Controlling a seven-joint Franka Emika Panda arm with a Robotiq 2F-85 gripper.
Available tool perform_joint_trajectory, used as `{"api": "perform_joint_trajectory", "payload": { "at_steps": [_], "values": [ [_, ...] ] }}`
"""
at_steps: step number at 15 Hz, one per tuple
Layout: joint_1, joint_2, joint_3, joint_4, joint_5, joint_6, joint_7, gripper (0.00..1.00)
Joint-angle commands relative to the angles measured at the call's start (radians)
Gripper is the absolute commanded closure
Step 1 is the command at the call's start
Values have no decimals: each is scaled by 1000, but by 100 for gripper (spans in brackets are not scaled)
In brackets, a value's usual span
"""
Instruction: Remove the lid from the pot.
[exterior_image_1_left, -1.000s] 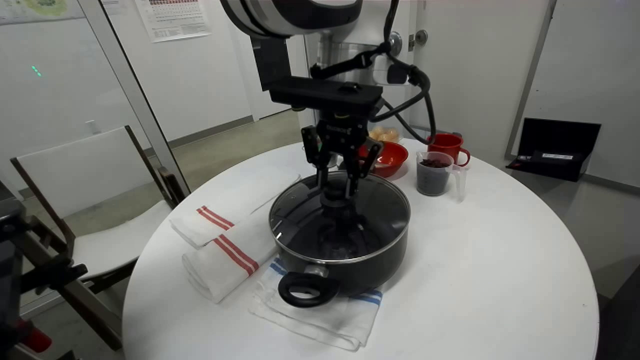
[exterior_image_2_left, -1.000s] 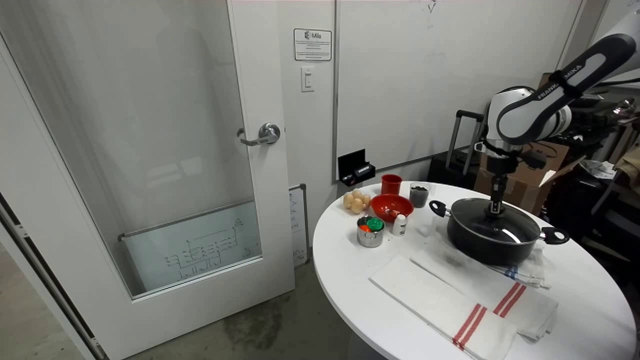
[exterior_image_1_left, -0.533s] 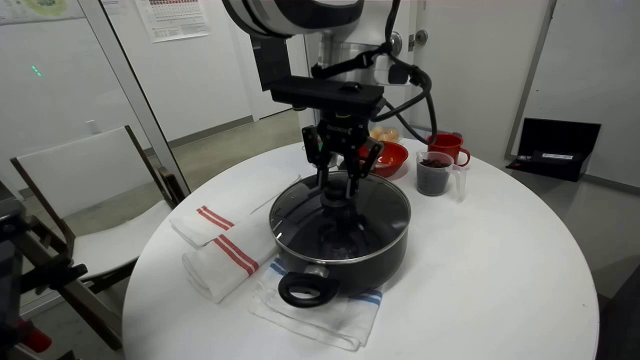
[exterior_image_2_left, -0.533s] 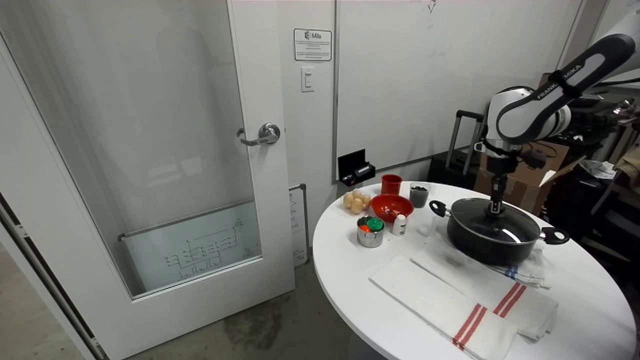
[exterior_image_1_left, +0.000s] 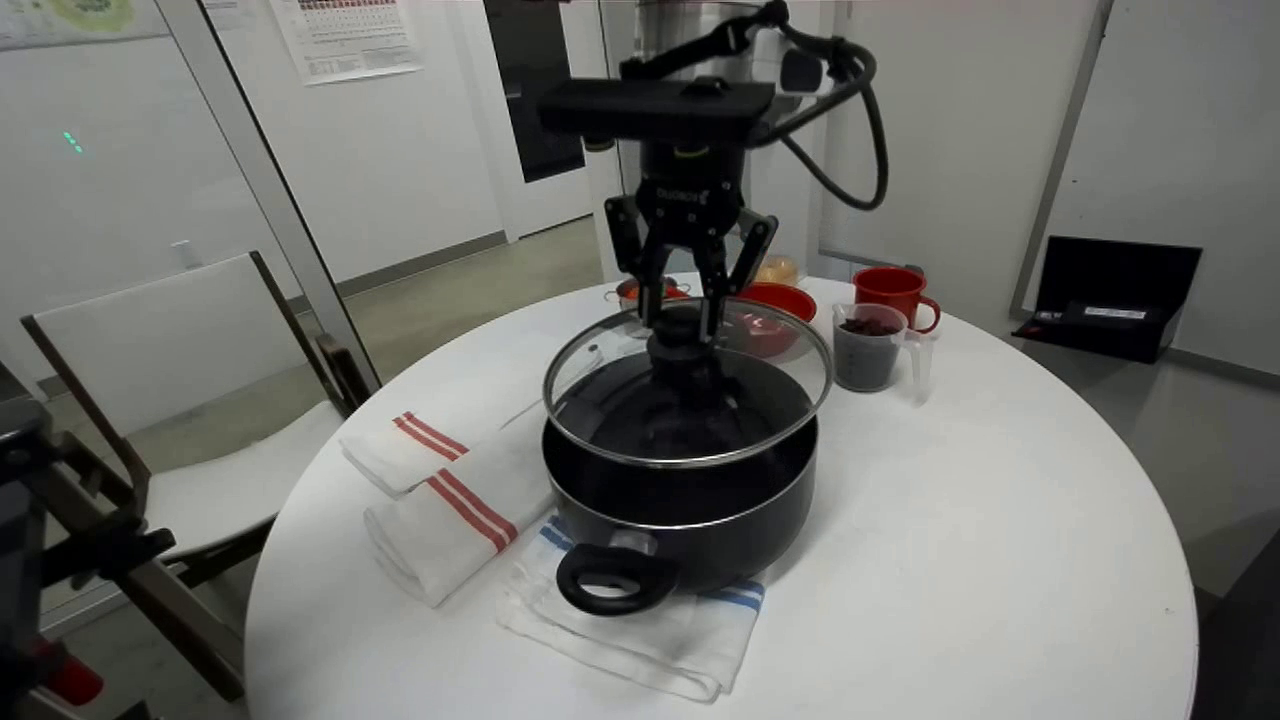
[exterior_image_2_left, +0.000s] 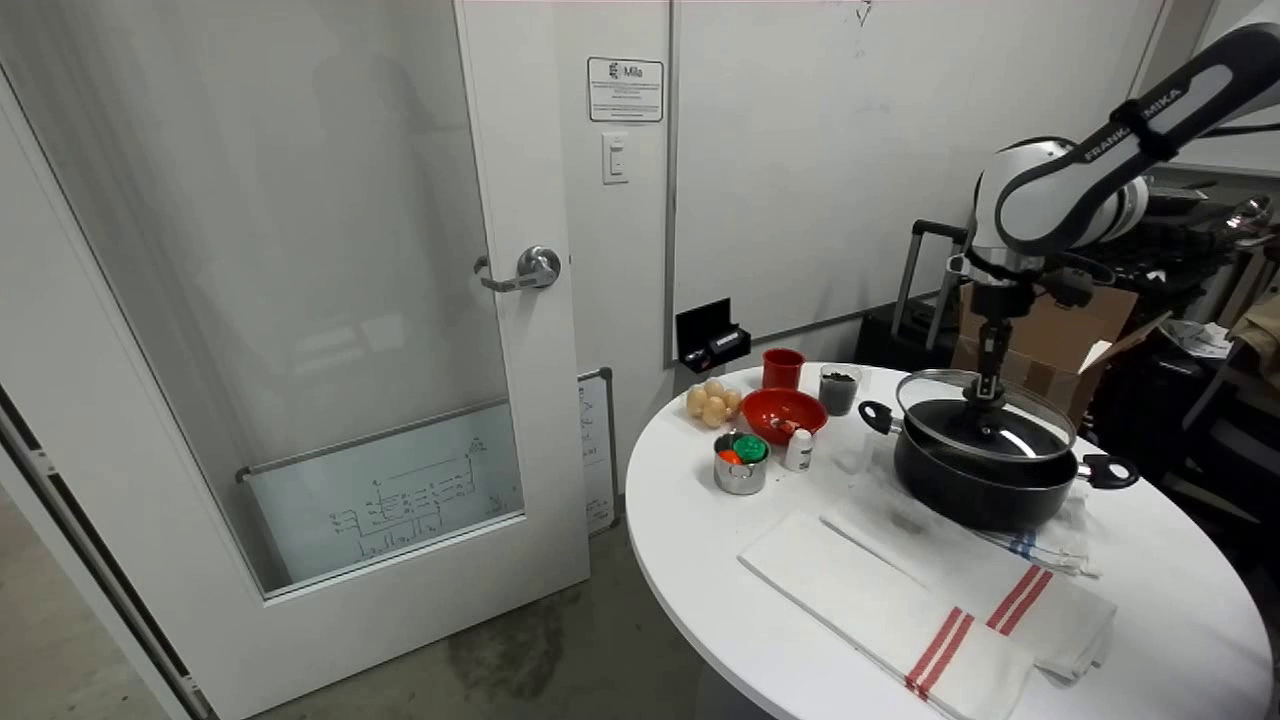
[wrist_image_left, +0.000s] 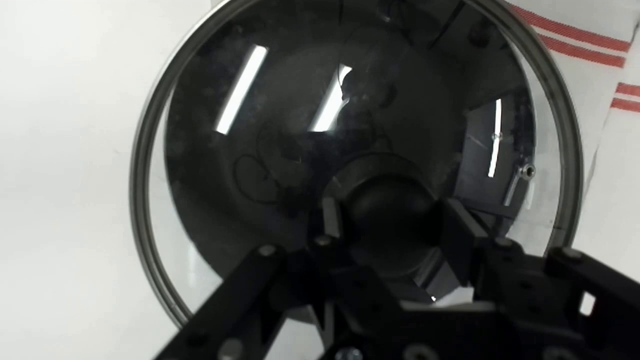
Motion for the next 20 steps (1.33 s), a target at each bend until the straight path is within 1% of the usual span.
{"api": "perform_joint_trajectory", "payload": {
  "at_steps": [1,4,8,16,20],
  "values": [
    [13,-118,19,-58,5,-31,-42,75],
    [30,-157,38,-50,5,-53,-74,75],
    [75,-158,61,12,-2,-91,-103,75],
    [201,-56,90,188,-40,-190,-122,75],
    [257,-11,112,234,-62,-239,-166,75]
  ]
}}
